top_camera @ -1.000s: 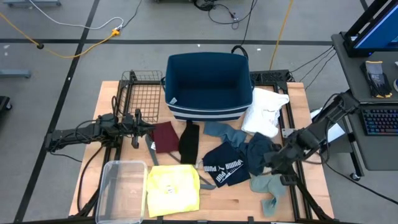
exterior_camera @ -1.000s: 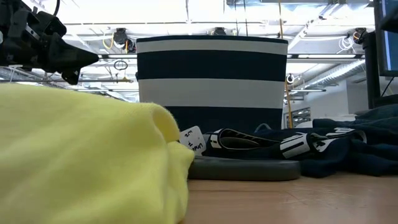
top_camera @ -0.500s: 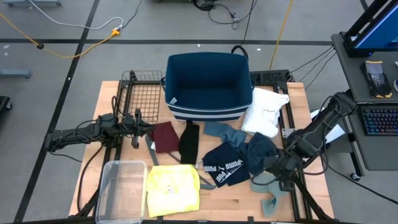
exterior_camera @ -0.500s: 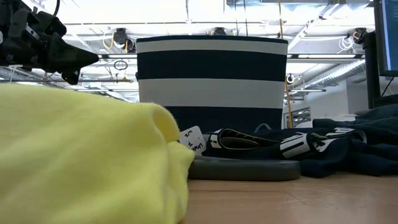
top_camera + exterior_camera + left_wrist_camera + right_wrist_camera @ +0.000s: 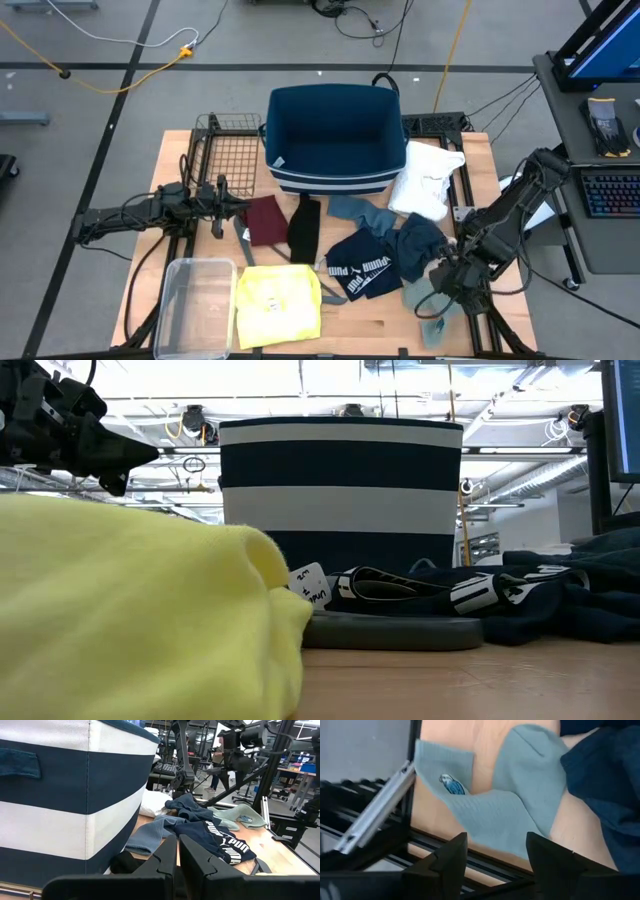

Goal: Pick & Place Cloths
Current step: Put the light green sock into the transparent bin

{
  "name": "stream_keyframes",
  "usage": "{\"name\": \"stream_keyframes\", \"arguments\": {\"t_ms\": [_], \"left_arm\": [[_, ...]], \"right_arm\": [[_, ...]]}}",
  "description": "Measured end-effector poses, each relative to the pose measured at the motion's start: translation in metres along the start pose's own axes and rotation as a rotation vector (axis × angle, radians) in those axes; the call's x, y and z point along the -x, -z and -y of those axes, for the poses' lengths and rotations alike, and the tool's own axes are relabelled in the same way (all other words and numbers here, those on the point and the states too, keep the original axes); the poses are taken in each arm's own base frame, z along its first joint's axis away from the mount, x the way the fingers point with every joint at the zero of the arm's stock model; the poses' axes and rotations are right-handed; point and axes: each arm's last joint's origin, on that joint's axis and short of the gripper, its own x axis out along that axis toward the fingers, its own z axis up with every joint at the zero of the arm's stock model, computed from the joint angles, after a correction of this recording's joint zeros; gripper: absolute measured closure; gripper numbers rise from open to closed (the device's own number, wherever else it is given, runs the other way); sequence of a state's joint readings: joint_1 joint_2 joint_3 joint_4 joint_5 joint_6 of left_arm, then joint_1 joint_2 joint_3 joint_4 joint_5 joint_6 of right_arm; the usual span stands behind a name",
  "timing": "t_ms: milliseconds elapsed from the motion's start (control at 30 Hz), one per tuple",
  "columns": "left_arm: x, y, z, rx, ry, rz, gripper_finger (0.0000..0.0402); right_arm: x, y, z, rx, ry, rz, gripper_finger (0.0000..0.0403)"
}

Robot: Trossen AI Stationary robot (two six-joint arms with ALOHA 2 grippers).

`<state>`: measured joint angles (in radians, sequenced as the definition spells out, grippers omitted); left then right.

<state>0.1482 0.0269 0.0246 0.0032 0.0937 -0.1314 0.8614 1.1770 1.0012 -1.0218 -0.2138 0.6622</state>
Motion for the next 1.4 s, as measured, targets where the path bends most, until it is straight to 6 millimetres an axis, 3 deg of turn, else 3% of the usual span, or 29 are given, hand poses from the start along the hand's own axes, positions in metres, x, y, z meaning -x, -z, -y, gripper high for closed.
{"name": "stream_keyframes", "arguments": {"t_ms": [267, 767, 1233, 1400], "left_arm": [[0.000, 0.000, 0.000, 0.000, 0.000, 0.000, 0.0380], [0.000, 0.000, 0.000, 0.000, 0.000, 0.000, 0.0380], [0.000, 0.000, 0.000, 0.000, 0.000, 0.000, 0.0380], [0.000, 0.000, 0.000, 0.000, 0.001, 0.000, 0.0380]], "right_arm": [[-0.030, -0.012, -0.002, 0.081, 0.077, -0.113, 0.0204], [-0.076, -0.028, -0.002, 0.059, 0.161, -0.224, 0.0204], [-0.125, -0.034, 0.008, -0.025, 0.309, -0.374, 0.0204], [-0.139, -0.034, 0.011, -0.071, 0.336, -0.430, 0.0224]]}}
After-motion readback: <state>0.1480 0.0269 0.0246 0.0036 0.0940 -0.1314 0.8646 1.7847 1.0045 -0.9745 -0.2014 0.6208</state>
